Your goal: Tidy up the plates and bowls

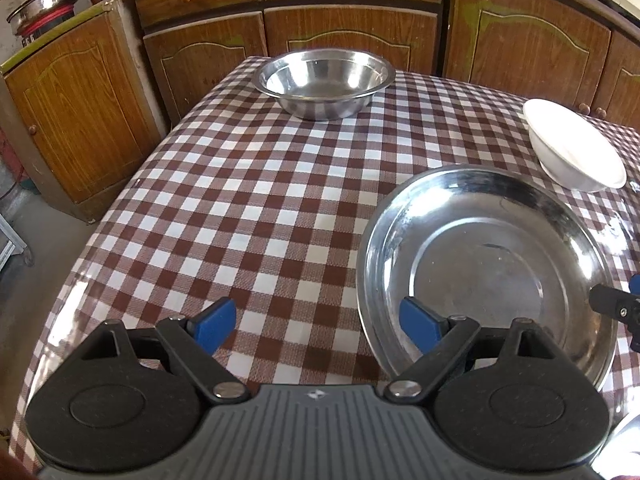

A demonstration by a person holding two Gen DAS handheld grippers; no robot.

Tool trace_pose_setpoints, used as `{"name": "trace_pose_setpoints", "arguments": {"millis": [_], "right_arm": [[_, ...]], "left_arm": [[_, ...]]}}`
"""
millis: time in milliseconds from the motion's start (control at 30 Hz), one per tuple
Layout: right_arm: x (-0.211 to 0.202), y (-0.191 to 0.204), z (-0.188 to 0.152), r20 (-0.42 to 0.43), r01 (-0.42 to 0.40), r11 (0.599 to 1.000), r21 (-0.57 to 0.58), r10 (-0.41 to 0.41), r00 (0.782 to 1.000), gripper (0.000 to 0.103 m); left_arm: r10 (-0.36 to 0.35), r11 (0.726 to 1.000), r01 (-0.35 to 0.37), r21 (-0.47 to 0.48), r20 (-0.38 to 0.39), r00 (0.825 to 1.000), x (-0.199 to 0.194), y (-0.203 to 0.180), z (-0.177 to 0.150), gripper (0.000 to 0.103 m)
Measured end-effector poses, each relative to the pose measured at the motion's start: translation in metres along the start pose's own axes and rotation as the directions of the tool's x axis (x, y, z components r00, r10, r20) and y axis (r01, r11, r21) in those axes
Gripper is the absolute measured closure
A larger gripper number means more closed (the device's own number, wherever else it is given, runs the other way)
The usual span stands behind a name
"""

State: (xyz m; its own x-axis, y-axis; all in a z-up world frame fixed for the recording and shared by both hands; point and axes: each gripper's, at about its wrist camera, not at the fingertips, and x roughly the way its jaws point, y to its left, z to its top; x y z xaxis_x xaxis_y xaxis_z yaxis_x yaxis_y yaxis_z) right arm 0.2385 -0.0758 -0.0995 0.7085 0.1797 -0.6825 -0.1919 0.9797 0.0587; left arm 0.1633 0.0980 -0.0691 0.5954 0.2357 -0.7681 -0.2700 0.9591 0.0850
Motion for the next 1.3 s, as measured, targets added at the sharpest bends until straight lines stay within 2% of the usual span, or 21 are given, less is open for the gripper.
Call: {"name": "trace_pose_setpoints", "arguments": {"millis": [233, 433, 533, 567, 600, 633, 667, 733, 800, 867, 1300], "right_arm": [[0.016, -0.001, 0.003, -0.022, 0.002, 1.000, 0.011, -0.002, 1.000, 0.024], [0.028, 0.002, 0.002, -0.033, -0.020, 1.000, 0.020, 0.021, 0.999, 0.024], [0.031, 0.004, 0.003, -0.018, -0.028, 0.999, 0.020, 0.029, 0.999, 0.024], [0.031, 0.004, 0.003, -0.013, -0.033, 0.999, 0.023, 0.034, 0.999, 0.034], [0.031, 0.005, 0.004, -0.006, -0.047, 0.999, 0.025, 0.047, 0.999, 0.043], [0.031, 0.006, 0.004, -0.006, -0.055, 0.998, 0.025, 0.055, 0.998, 0.056], [0.031, 0.008, 0.005, -0.005, -0.041, 0.999, 0.018, 0.041, 0.999, 0.061], [0.029, 0.009, 0.006, -0.002, -0.046, 0.999, 0.017, 0.046, 0.999, 0.069], [0.026, 0.009, 0.006, 0.003, -0.039, 0.999, 0.019, 0.039, 0.999, 0.070], [0.024, 0.008, 0.005, 0.012, -0.032, 0.999, 0.019, 0.032, 0.999, 0.077], [-0.008, 0.017, 0.010, 0.091, -0.020, 1.000, -0.018, 0.022, 0.996, 0.078]], "left_arm": [[-0.013, 1.000, 0.013, 0.006, -0.010, 1.000, 0.015, -0.004, 0.005, 0.023], [-0.058, 0.998, 0.058, -0.028, -0.008, 0.998, 0.025, -0.001, 0.006, 0.031], [-0.082, 0.996, 0.082, -0.027, 0.006, 0.997, 0.026, -0.003, 0.007, 0.041], [-0.092, 0.995, 0.092, -0.027, 0.009, 0.996, 0.026, -0.004, 0.007, 0.047], [-0.101, 0.995, 0.101, -0.021, 0.015, 0.995, 0.025, -0.006, 0.007, 0.058], [-0.112, 0.994, 0.112, -0.012, 0.017, 0.994, 0.025, -0.008, 0.006, 0.064], [-0.122, 0.993, 0.122, 0.000, 0.017, 0.992, 0.024, -0.011, 0.006, 0.067], [-0.105, 0.994, 0.104, 0.022, 0.016, 0.994, 0.024, -0.016, 0.005, 0.066], [-0.113, 0.993, 0.112, 0.023, 0.021, 0.993, 0.023, -0.015, 0.002, 0.066], [-0.120, 0.993, 0.120, 0.011, 0.020, 0.993, 0.021, -0.012, 0.001, 0.067], [-0.106, 0.994, 0.106, 0.003, 0.074, 0.992, -0.013, -0.010, 0.004, 0.069]]}}
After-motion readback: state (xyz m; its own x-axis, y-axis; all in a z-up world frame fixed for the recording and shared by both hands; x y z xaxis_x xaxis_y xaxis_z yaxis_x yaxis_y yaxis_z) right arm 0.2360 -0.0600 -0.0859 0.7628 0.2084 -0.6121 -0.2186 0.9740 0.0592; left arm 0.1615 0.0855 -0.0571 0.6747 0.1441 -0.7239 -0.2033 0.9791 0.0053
